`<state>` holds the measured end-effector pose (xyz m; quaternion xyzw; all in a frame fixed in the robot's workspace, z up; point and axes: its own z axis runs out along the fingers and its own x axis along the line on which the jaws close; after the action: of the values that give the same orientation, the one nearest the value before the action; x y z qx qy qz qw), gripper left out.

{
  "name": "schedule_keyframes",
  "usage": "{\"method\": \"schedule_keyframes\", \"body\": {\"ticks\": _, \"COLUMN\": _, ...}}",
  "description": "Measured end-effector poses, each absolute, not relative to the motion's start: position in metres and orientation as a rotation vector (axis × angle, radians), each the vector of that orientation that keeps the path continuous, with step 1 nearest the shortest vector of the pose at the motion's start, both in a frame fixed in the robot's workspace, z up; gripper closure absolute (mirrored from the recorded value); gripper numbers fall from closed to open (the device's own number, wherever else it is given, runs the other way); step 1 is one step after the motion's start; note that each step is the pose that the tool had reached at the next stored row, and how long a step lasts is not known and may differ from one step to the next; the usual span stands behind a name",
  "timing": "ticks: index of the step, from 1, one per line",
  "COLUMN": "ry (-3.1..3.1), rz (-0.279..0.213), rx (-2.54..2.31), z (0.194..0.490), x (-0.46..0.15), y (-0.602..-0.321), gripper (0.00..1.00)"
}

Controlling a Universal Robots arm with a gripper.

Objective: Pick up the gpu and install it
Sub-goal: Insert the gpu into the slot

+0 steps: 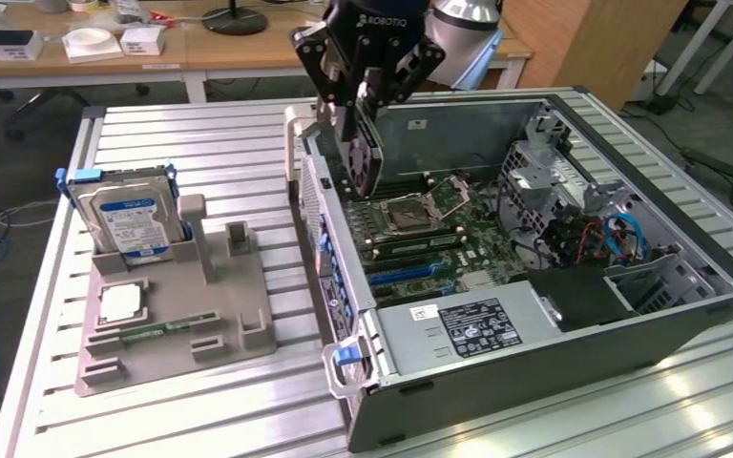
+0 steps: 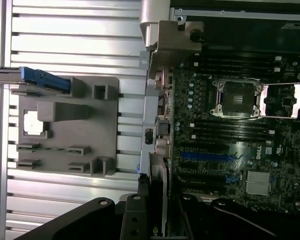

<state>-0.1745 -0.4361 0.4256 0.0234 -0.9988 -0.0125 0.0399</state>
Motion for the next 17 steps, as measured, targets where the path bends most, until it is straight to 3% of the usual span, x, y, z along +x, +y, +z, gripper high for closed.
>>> {"method": "schedule_keyframes", "body": {"ticks": 17, "ry": -3.096, "rz": -0.037, "rx": 0.072, "z": 0.425, "x": -0.157, "y": -0.436, "gripper": 0.73}}
